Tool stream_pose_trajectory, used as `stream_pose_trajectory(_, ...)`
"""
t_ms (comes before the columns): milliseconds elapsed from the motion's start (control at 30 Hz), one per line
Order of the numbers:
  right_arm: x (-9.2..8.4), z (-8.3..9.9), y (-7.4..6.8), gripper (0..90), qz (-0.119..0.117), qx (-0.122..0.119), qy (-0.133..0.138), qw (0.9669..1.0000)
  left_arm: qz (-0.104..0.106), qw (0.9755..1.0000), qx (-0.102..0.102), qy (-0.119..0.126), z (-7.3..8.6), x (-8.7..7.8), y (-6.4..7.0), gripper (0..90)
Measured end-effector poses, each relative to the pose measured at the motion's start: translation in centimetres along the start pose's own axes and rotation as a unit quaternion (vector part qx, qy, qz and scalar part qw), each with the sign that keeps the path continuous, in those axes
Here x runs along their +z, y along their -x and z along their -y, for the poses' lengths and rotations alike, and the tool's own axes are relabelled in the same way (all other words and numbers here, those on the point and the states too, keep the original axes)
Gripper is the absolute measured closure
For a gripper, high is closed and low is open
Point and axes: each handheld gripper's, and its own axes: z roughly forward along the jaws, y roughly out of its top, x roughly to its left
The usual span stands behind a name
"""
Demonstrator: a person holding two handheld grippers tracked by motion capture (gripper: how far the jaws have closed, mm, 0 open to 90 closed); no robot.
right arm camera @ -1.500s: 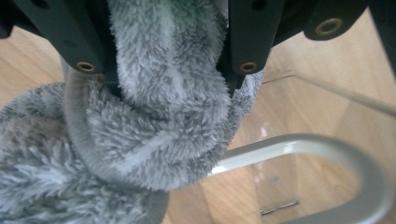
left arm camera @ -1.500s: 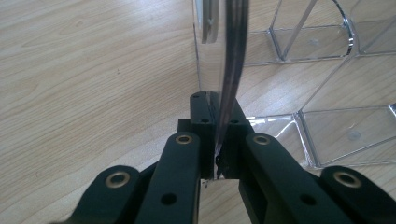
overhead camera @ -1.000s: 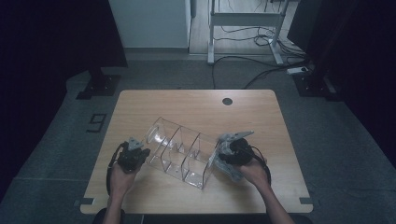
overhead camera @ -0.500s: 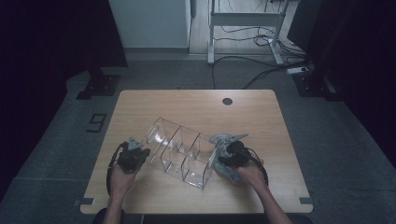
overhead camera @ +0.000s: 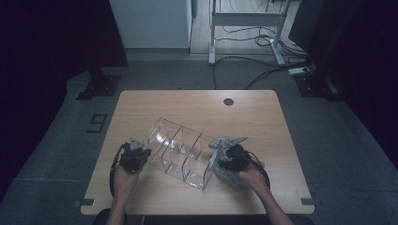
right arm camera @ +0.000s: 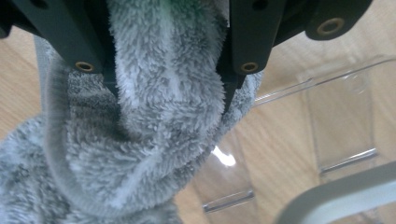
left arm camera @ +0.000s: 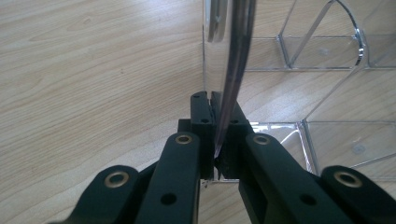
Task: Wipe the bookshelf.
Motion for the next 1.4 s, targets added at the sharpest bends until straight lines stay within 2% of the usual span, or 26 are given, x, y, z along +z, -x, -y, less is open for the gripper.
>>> stream_pose_trajectory(267,-0.6,0.5,-1.5,61.1,-0.025,-0.01,0.0,0.9996,-0.004,1.0,-0.002,-0.001,0.0,0.0,0.1,87.1)
stream_pose_trajectory(467,-0.8,0.8,-3.0,61.1,-0.04,-0.027,-0.002,0.9988,-0.006,1.0,-0.002,-0.001,0.0,0.0,0.1,87.1)
stream_pose_trajectory(1167,-1.6,2.2,-7.4,60.9,-0.091,-0.064,-0.01,0.9937,-0.012,0.9999,-0.004,-0.004,0.0,0.0,0.4,87.1)
stream_pose_trajectory(1267,-1.5,2.3,-7.7,60.7,-0.096,-0.07,-0.012,0.9929,-0.012,0.9999,-0.004,-0.004,0.0,0.0,0.4,87.1)
stream_pose_trajectory(1400,-1.6,2.3,-7.4,61.0,-0.096,-0.069,-0.013,0.9929,-0.005,1.0,-0.003,-0.003,0.0,-0.1,0.2,87.1)
